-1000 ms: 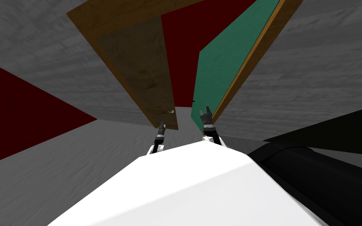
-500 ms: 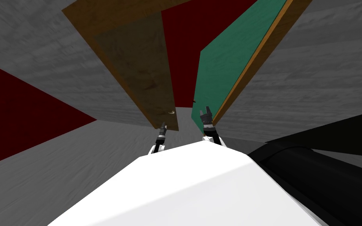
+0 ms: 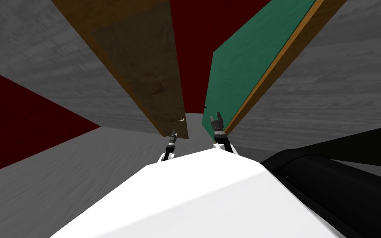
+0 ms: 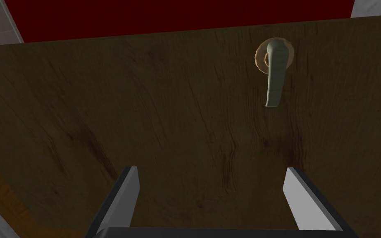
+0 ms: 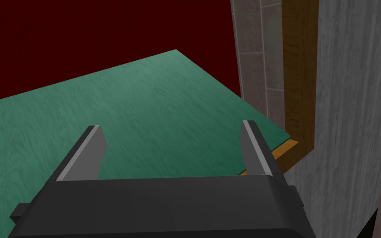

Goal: Push the door open

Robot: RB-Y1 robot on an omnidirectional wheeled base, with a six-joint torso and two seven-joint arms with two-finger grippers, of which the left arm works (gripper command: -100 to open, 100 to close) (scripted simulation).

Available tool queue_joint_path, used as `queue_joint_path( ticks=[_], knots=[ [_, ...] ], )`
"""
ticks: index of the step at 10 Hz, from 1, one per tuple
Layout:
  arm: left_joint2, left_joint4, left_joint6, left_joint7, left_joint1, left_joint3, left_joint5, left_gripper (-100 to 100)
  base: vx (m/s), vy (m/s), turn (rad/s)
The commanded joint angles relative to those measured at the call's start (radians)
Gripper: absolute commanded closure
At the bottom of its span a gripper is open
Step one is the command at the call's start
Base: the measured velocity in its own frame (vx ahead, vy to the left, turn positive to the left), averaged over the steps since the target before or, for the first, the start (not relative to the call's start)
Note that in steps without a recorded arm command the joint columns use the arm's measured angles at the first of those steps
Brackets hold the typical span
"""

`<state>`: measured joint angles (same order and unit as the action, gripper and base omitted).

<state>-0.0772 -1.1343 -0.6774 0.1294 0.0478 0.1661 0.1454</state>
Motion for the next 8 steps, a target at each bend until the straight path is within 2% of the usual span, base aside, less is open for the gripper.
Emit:
queue_joint_path(
  ticks=[1, 8],
  knots=[
    [0.003, 0.038, -0.008, 0.003, -0.015, 0.005, 0.002, -100, 0.103, 0.023, 0.003],
    [0.015, 0.206, -0.049, 0.017, -0.08, 0.022, 0.005, -100, 0.097, 0.021, 0.002]
  ],
)
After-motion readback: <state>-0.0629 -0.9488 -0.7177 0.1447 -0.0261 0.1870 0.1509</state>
